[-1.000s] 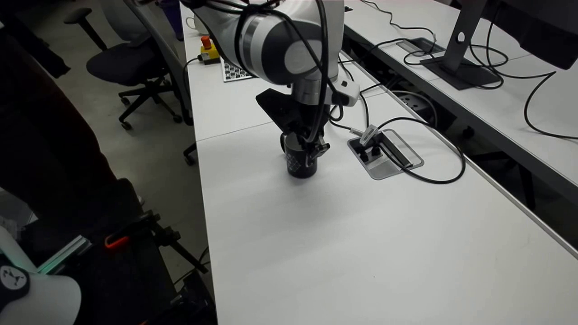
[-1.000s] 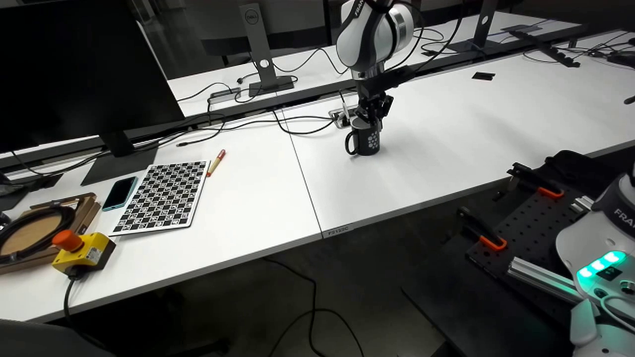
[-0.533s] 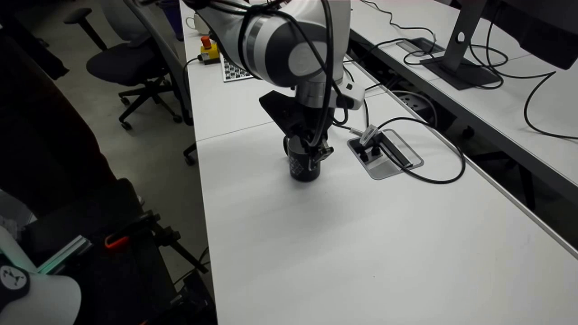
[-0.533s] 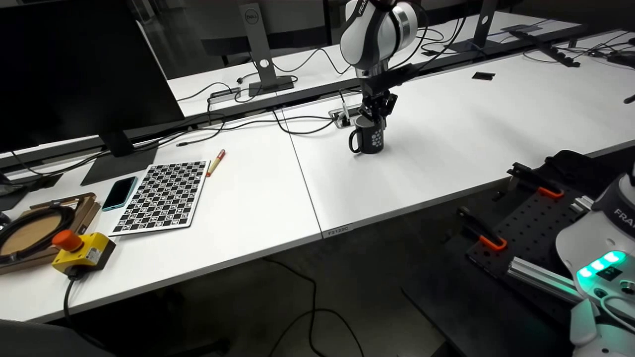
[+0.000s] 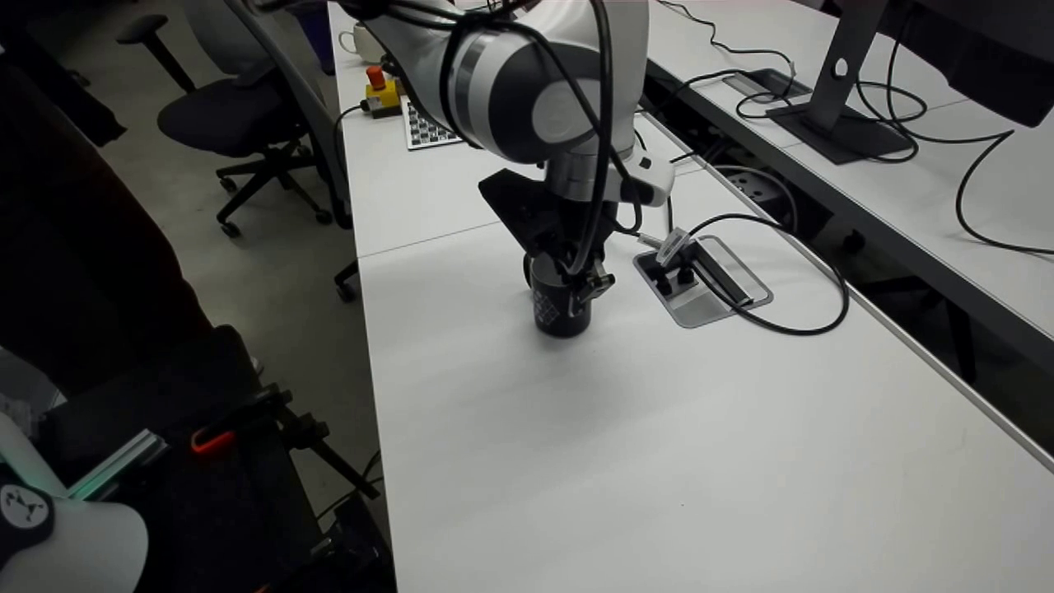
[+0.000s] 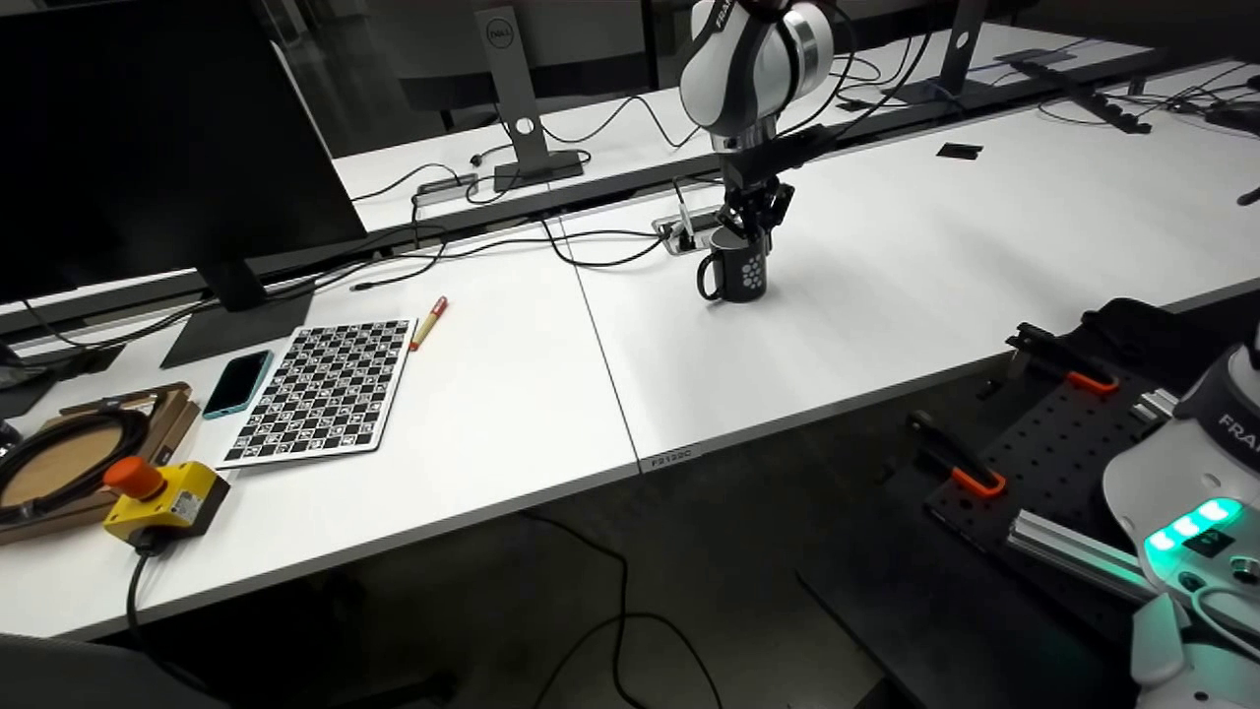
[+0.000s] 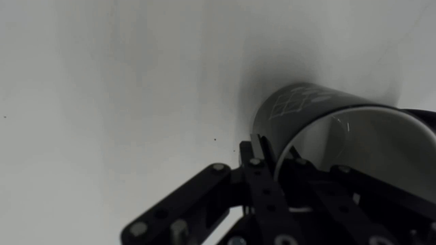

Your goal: Move the black mug to the right

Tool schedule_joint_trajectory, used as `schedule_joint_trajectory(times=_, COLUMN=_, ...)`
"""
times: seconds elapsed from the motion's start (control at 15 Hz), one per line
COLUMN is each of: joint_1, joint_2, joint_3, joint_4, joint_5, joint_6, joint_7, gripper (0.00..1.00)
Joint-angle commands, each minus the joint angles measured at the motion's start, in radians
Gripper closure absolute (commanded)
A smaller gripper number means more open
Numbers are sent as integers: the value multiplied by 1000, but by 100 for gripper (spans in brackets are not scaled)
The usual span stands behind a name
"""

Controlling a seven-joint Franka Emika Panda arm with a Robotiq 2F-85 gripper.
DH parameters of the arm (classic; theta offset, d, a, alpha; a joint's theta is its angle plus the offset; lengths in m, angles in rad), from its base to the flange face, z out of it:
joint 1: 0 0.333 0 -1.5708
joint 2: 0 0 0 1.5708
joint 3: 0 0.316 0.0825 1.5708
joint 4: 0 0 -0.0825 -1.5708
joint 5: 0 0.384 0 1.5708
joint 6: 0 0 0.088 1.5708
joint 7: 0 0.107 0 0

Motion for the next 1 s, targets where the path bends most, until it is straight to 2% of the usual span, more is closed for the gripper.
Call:
schedule_joint_trajectory(times=0.0, joint_1=-32, joint_2=25, joint_3=-48, joint_4=32, joint_5=5, joint_6=-6, joint_7=27, gripper=98)
schedule_joint_trajectory(times=0.33, joint_1=-78, joint_2=46, joint_3=-123, joint_4=60, joint_5=5, joint_6=-15, joint_7=85, gripper=98)
schedule_joint_trajectory(times=0.6, joint_1=-111, joint_2=72, joint_3=-147, joint_4=89, joint_5=39, joint_6=-40, joint_7=149, gripper=98)
schedule_joint_trajectory(times=0.87, joint_1=-113, joint_2=90, joint_3=-160, joint_4=111, joint_5=36, joint_6=-71, joint_7=195, gripper=98)
schedule_joint_trajectory(times=0.93, joint_1=-116, joint_2=43, joint_3=-146, joint_4=67, joint_5=32, joint_6=-48, joint_7=156, gripper=91)
